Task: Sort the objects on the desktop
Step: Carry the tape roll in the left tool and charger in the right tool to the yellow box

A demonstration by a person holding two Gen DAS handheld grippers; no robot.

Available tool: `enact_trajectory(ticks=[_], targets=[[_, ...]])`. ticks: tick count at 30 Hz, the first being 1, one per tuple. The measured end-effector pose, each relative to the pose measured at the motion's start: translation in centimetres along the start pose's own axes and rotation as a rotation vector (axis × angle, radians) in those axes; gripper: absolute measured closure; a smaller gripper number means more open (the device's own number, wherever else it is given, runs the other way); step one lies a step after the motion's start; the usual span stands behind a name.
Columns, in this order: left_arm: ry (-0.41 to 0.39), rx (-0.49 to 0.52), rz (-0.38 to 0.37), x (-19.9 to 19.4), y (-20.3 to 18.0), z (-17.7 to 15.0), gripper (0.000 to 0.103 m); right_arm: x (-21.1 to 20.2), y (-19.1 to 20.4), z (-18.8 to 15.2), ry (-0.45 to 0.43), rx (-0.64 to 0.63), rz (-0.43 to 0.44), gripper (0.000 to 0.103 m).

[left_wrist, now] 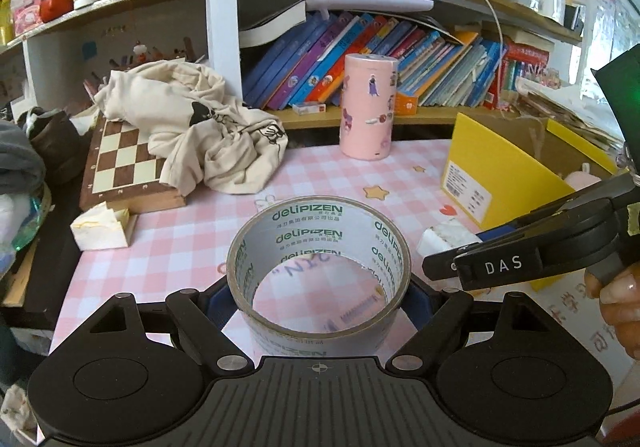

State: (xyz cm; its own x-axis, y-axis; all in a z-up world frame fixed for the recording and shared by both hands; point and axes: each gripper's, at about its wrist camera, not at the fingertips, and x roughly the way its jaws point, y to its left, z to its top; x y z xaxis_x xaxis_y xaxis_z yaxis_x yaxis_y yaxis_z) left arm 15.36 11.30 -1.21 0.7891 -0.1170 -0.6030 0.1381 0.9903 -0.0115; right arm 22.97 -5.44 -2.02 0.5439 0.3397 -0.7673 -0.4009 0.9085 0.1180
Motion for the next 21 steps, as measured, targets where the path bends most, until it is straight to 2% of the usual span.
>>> enact_trajectory(ticks=[6,21], targets=[[-0.004,-0.007,-0.006,-2.8,-0.3,-0.8,0.019,-3.0,0.1,-2.6,-0.008,-0.05,0.002,0.062],[-0.043,-0.005,-0.063,-8.6,-2.4,-3.2,0.019,-8.7,1.3,-8.0,-0.036,0.007,-0.002,0.062]])
